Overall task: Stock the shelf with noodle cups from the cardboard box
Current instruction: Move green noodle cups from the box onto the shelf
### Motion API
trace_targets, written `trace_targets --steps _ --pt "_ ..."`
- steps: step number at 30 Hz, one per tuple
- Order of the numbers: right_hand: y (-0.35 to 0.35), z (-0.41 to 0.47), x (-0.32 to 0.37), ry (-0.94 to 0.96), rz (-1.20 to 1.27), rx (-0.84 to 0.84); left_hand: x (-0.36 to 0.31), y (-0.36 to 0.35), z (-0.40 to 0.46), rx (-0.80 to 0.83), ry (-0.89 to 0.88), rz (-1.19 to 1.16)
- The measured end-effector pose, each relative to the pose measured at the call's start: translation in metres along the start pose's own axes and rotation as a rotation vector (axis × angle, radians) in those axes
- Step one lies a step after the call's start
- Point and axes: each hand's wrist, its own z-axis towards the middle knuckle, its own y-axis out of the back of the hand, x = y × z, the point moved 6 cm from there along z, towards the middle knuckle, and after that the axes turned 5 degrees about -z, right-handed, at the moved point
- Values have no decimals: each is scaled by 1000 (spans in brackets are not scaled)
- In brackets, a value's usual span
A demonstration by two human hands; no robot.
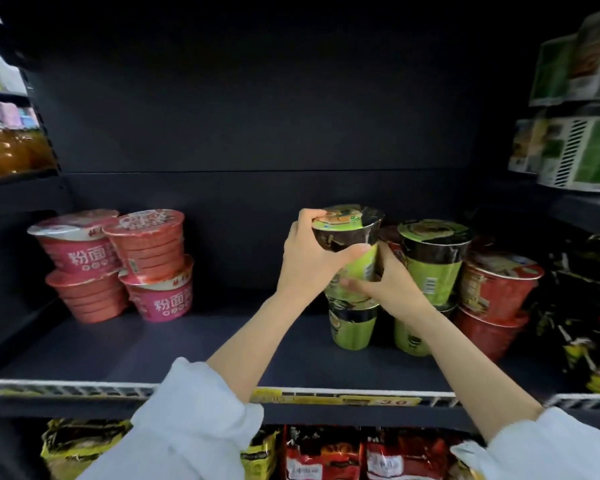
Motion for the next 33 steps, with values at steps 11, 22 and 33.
trace_targets --steps 11,22,33 --pt "-8 -1 -38 -89 -169 -66 20 -43 -4 110 111 91" --pt "36 -75 -20 -59 -170 -14 -7 -41 -83 59 264 277" --pt "130 -296 -55 -67 -333 36 -115 -137 -292 281 16 471"
